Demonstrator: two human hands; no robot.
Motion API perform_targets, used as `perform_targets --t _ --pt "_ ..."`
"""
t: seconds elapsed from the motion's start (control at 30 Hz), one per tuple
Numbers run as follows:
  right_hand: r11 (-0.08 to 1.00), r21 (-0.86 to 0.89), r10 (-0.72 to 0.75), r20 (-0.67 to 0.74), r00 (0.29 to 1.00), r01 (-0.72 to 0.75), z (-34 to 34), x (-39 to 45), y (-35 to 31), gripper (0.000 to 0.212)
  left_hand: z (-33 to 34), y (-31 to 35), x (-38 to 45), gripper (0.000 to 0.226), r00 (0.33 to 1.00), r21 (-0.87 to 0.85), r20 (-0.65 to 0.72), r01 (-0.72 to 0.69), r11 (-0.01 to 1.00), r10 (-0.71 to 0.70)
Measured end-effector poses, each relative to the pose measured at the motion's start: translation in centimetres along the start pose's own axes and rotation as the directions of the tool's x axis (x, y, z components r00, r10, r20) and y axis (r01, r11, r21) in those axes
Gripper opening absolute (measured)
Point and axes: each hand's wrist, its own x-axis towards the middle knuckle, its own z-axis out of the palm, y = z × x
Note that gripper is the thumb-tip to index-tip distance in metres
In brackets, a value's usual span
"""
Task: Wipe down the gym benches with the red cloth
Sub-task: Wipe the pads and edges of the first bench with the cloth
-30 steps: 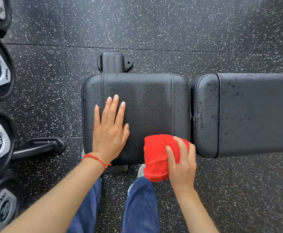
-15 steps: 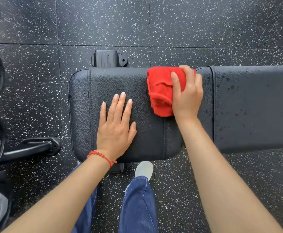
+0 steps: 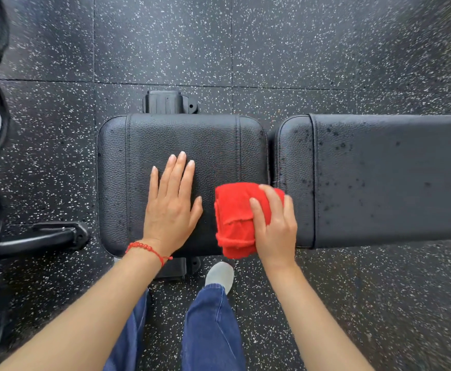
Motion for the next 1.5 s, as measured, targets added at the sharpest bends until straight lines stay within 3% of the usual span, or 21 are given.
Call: perform_targets --t 0.13,0.3,0.37,0.5,0.63,0.97,1.5 --pt "0.998 0.056 -0.003 0.055 0.998 0.0 -2.2 -2.2 1.0 0.038 0.1 2.3 -0.9 0.057 0.999 -0.022 0.001 -0.044 0.999 0.044" --pt "0.998 0.031 0.056 -0.163 0.985 -0.051 -6.9 -2.2 4.1 0.035 1.0 6.1 -1.9 0.055 0.994 -0.024 -0.002 -0.108 0.994 0.108" --pt "0.998 0.001 0.063 -0.171 0.983 -0.064 -8.0 -1.1 5.5 0.036 1.5 7.7 -1.8 0.054 0.992 -0.013 0.024 -0.12 0.993 0.12" --pt "0.996 -0.09 0.012 -0.092 0.996 -0.02 -7.5 1.2 6.9 0.034 2.8 9.5 -0.2 0.053 0.994 0.019 0.042 -0.099 0.995 0.098" --pt "0.99 -0.135 -0.068 -0.136 0.988 0.049 -6.6 3.6 6.7 0.036 3.7 9.5 0.7 0.054 0.997 0.056 0.014 -0.077 0.996 0.076" --pt "0.982 -0.188 -0.064 -0.174 0.983 0.031 -4.5 13.1 3.9 0.036 4.0 9.2 0.6 0.055 0.996 0.07 -0.012 -0.088 0.994 0.089" --pt "0.995 -0.101 -0.019 -0.157 0.987 0.003 -7.3 -0.1 7.4 0.032 3.5 9.5 0.5 0.055 0.995 0.039 -0.022 -0.099 0.994 0.1"
